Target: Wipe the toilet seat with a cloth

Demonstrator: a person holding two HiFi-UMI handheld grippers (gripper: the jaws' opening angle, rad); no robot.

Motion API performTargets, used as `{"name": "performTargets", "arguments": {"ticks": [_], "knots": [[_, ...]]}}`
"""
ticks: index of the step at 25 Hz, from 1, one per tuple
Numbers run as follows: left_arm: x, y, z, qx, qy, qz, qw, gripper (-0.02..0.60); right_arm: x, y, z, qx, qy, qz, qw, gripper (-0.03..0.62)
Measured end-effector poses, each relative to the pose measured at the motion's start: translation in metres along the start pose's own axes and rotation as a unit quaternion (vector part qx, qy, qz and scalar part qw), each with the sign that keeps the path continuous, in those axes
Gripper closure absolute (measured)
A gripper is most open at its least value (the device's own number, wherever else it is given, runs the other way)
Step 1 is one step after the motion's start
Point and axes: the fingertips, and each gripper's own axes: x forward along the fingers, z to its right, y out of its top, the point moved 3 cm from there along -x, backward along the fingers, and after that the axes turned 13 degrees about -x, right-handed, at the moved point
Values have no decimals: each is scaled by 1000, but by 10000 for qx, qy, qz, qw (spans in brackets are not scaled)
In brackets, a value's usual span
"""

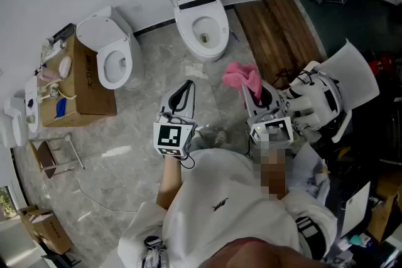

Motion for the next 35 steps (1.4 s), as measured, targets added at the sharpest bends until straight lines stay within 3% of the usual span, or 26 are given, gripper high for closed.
{"name": "performTargets", "arguments": {"ticks": [12, 35], "knots": [[40, 2, -15, -12, 143, -71, 9999, 560, 37, -17, 28, -61, 159, -167, 9997, 542], [175, 38, -150, 30, -259, -266, 9993, 571, 223, -26, 67, -99, -102, -441, 9989, 542]]}}
